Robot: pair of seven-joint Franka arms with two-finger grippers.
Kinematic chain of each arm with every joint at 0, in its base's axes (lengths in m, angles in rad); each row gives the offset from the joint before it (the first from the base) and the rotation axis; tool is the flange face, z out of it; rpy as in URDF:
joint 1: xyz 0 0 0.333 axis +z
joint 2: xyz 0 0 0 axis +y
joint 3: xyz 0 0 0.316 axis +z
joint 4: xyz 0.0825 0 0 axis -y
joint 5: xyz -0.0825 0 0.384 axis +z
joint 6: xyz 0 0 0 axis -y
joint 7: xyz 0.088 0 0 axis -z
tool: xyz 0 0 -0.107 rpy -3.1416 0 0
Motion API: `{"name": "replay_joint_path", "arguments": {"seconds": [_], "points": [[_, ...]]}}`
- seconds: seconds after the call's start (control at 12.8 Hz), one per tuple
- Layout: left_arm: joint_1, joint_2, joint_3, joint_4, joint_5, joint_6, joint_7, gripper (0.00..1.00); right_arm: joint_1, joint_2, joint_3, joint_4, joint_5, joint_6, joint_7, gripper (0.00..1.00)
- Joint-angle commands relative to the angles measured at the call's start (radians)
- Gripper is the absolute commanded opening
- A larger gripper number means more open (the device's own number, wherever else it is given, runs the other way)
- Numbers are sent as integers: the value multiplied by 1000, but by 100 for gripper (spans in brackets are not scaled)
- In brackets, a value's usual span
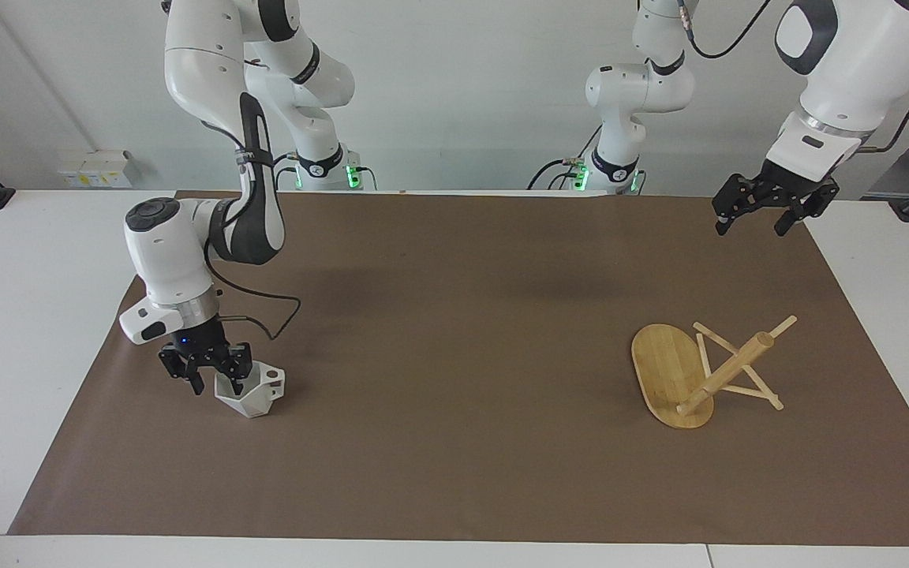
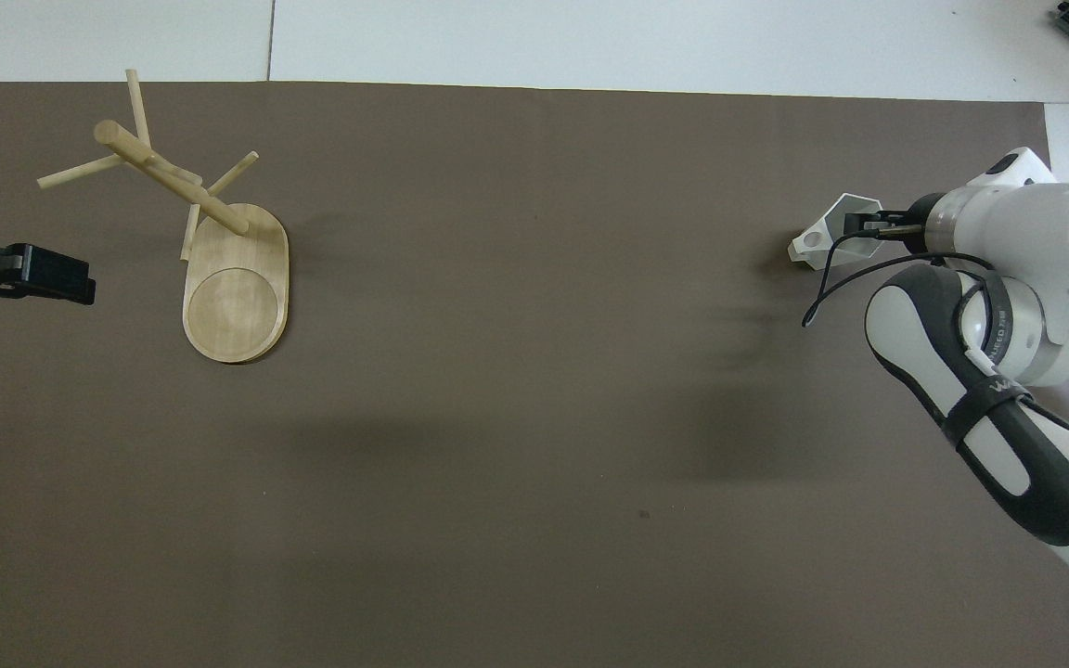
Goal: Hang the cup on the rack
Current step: 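Lift the white cup with the right gripper and draw it back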
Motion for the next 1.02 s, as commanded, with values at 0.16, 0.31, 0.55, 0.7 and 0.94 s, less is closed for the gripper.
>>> {"name": "replay_joint_path", "arguments": {"seconds": [0.16, 0.31, 0.55, 0.7, 0.94], "points": [[-5, -22, 8, -20, -5, -6, -7, 100, -10, 5, 8, 10, -10, -1, -14, 45], [-5, -22, 8, -20, -5, -6, -9, 100, -10, 3, 8, 10, -10, -3, -14, 32], [-5, -22, 8, -20, -5, -6, -7, 100, -10, 1, 8, 10, -10, -3, -14, 12], [-5, -22, 8, -20, -5, -6, -7, 100, -10, -2, 8, 10, -8, -6, -14, 2], [-5, -22, 8, -20, -5, -6, -9, 100, -10, -2, 8, 12, -8, -10, -14, 0]]}}
